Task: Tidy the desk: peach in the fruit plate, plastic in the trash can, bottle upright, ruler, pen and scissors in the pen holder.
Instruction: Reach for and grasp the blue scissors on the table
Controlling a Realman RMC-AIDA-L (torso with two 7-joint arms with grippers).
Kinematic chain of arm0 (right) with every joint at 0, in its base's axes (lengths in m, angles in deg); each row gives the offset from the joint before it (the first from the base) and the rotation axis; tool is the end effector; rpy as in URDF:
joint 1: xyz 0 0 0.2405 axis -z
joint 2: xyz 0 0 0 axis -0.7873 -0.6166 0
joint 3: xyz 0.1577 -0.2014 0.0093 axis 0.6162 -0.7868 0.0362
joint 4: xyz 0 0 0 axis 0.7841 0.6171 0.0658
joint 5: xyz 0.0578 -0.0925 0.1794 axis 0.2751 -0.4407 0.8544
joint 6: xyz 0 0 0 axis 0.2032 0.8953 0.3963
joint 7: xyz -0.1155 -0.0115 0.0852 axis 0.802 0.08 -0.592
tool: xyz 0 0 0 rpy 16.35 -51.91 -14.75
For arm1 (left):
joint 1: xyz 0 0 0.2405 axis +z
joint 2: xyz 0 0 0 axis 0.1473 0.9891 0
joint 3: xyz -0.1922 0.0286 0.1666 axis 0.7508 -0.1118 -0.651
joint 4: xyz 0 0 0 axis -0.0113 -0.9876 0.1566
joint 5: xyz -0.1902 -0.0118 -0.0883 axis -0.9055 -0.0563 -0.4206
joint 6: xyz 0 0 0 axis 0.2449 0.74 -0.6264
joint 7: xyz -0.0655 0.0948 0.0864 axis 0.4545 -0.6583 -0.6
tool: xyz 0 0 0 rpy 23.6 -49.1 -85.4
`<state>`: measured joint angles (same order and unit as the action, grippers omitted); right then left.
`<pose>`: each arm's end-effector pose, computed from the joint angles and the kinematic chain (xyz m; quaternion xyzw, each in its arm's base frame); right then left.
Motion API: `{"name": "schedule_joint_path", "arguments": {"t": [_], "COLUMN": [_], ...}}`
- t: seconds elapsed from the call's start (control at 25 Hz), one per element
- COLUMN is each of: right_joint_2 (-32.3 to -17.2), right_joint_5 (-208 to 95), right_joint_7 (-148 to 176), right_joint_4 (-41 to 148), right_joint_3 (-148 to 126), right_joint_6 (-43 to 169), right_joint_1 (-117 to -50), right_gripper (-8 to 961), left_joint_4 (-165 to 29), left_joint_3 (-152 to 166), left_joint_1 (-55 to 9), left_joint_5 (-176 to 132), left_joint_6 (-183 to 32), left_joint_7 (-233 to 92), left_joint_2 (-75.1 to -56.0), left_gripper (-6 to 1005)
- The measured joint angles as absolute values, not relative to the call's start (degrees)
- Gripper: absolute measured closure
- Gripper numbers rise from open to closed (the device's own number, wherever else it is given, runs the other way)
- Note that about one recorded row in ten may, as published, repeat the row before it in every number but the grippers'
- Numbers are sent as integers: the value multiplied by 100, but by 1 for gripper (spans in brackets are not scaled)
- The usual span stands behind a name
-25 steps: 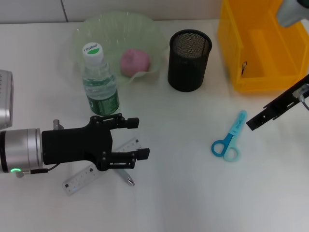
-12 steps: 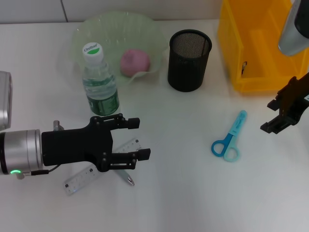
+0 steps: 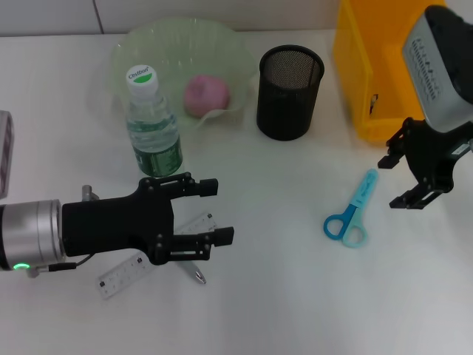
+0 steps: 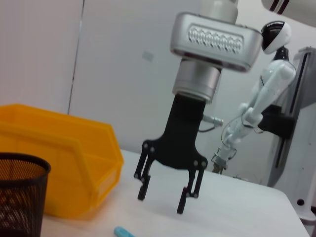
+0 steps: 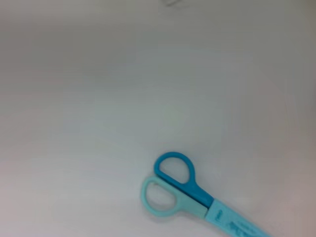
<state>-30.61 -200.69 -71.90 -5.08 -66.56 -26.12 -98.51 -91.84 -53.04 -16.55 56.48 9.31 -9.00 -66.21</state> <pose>0.1939 0.3776 0.0207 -0.9647 -0.0502 -0.2580 0.0176 -0.2644 0.2778 -0.0342 -0.9415 -0.1350 -0.3038 0.0555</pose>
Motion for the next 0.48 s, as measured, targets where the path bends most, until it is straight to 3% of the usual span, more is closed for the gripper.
{"name": "schedule_joint_path", "arguments": {"t": [0.32,0.48], "right_joint_2": [-3067,-3102], "right_joint_5": [-20186,-20464], "right_joint_7": [-6086,-5297], "right_joint_4": [-163,-159], "right_joint_3": [-6870,-7243], "right_joint_6": [-2739,-2712], "right_joint_1": [-10076,-10044], "right_gripper": [300,300], "left_joint_4": [-9162,-9132], "left_joint_3": [-4984,-4658], "left_joint_1": [-1582,-1487], "left_joint_5": [5644,5643], "left_joint_6": [1058,1260], "left_joint_7": [-903,-944], "left_joint_2": [-6634,-6735], "left_gripper": [191,191]}}
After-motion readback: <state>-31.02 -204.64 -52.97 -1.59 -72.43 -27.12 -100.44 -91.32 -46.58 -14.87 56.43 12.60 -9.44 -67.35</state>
